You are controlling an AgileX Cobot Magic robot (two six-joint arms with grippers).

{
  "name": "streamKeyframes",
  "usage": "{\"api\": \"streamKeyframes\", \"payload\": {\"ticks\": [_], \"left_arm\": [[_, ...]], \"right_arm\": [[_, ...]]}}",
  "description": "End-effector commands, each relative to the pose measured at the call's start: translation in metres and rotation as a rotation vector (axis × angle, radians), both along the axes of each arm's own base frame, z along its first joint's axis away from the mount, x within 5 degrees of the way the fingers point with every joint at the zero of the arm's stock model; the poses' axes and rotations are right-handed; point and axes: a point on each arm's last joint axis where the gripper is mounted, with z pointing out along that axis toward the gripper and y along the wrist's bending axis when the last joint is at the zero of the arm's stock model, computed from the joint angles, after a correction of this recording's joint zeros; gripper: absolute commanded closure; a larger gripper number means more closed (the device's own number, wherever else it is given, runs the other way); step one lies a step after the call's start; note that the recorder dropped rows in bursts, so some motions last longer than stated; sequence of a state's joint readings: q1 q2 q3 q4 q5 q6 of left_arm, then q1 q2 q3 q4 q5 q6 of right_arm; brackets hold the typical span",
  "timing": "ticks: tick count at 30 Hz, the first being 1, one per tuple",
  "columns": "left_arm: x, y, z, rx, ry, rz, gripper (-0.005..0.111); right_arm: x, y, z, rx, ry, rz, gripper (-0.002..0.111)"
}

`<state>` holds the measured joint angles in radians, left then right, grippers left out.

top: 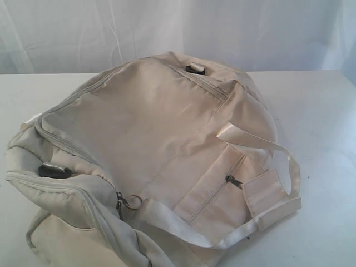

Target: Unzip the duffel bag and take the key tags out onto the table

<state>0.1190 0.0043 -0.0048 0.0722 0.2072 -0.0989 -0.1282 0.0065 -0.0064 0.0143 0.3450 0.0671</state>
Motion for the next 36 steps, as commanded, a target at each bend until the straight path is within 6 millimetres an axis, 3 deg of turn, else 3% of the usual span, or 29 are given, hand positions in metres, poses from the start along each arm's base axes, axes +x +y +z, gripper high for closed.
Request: {"api": "streamKeyframes", "payload": {"ticks": [1, 12, 18, 22, 25, 30, 36], "left_arm": [[0.000, 0.000, -0.001, -0.011, -0.005, -0.001, 0.107], [-0.002, -0.001, -0.001, -0.016, 0.034, -0.001, 0.107], [-0.006, -0.001, 0.046, -0.011, -0.004, -0.001, 0.107], [-0.011, -0.002, 0.086, 0.003, -0.122, -0.002, 0.107], [-0.012, -0.002, 0.104, 0.017, -0.243, -0.002, 0.107], [-0.012, -0.002, 0.117, 0.034, -0.384, -0.003, 0.107], [-0.012, -0.002, 0.117, 0.033, -0.382, -0.003, 0.107]], "right_arm": [[0.000, 0.000, -0.002, -0.010, -0.001, 0.002, 0.108], [0.000, 0.000, -0.002, -0.010, -0.001, 0.002, 0.108], [0.000, 0.000, -0.002, -0.010, -0.001, 0.002, 0.108], [0.000, 0.000, -0.002, -0.010, -0.001, 0.002, 0.108], [0.000, 0.000, -0.002, -0.010, -0.001, 0.002, 0.108], [0.000, 0.000, -0.002, -0.011, -0.001, 0.006, 0.108], [0.000, 0.000, -0.002, -0.011, -0.001, 0.008, 0.108]]}}
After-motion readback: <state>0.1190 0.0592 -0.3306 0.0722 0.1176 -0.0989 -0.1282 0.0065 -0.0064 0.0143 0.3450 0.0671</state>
